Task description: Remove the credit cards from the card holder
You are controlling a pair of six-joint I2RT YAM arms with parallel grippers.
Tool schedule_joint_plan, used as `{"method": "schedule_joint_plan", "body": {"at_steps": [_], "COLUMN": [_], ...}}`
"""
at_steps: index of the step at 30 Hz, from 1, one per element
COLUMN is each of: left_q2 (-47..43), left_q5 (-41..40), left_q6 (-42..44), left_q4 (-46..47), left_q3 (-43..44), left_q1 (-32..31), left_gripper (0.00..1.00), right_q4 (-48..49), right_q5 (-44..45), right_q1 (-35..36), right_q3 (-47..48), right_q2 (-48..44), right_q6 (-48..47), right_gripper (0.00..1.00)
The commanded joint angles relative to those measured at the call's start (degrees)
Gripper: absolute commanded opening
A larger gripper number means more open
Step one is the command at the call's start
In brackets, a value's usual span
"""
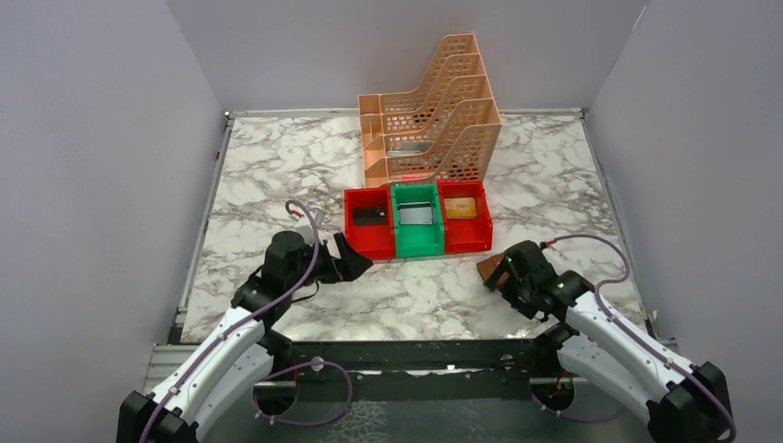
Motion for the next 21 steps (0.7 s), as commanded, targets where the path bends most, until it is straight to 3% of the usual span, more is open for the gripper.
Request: {"method": "schedule_joint_plan", "body": {"at_steps": [1, 4, 8, 21], "left_q2": [1.79, 2.83, 3.43, 2.17], "left_q5": [1.42, 1.75, 1.52, 1.42], "left_q6": [1.13, 1.39, 1.7, 1.18], "left_q4": [1.86, 1.98, 2.51, 2.68], "left_q3": [2.18, 2.68, 2.8, 1.95], "left_q1": [-0.19, -0.19, -0.19, -0.19], "left_gripper": [0.96, 0.96, 0.96, 0.96], "right_q4": [-10.02, -12.83, -9.75, 10.01], "right_q5": [14.38, 21.15, 23.33, 18.19], "right_q1": [0.21, 0.21, 0.21, -0.14], "right_q3": [2.03, 3.34, 4.16, -2.93], "right_q2": [-4.85, -4.27, 0.33, 8.39], "right_q6": [10.67, 15.45, 15.09, 9.44], "right_gripper": [0.88, 0.82, 0.81, 0.68]}}
